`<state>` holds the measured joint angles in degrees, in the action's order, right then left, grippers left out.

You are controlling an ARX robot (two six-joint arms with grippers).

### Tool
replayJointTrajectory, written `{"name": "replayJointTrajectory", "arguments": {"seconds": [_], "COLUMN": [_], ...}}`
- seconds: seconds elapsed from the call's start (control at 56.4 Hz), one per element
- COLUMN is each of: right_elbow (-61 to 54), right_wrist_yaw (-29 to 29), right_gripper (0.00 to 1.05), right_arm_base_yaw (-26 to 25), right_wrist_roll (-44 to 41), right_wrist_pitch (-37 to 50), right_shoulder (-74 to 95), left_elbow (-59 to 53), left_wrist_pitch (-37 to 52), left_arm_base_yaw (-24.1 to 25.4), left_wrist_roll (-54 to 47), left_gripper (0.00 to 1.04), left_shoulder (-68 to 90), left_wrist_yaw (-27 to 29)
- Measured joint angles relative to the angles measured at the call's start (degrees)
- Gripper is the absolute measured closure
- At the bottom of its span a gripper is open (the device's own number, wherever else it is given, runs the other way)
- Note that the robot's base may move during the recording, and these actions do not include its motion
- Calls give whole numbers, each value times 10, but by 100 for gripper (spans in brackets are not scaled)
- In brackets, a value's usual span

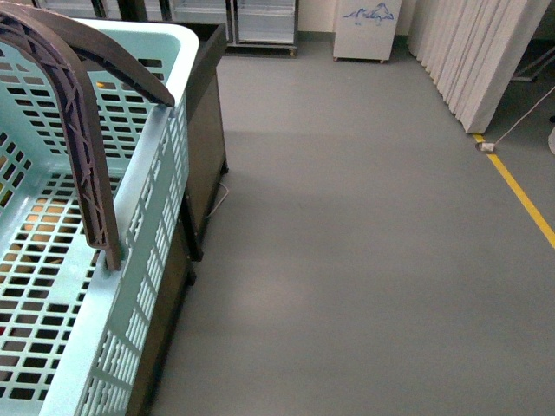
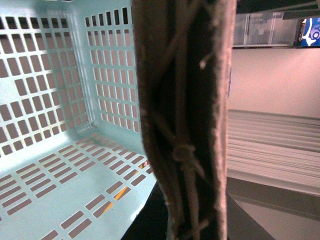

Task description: Pick mango and avocado into basket

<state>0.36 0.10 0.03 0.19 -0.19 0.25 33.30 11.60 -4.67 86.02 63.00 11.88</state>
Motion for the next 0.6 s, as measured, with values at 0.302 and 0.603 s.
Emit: {"name": "replayJointTrajectory", "arguments": {"seconds": [0.302,0.603], "right_elbow": [0,0], "right_wrist_yaw": [0,-2], "right_gripper": [8,8], "right_arm_base_yaw": [0,0], "right_wrist_roll": [0,0], "right_wrist_pitch": [0,0], "right_shoulder": [0,0], "left_elbow": [0,0], "left_wrist_pitch": [0,0], "left_arm_base_yaw": [0,0], "left_wrist_roll": [0,0], "left_gripper": [98,98], "left_shoulder": [0,-1], "left_wrist_yaw": [0,0]}}
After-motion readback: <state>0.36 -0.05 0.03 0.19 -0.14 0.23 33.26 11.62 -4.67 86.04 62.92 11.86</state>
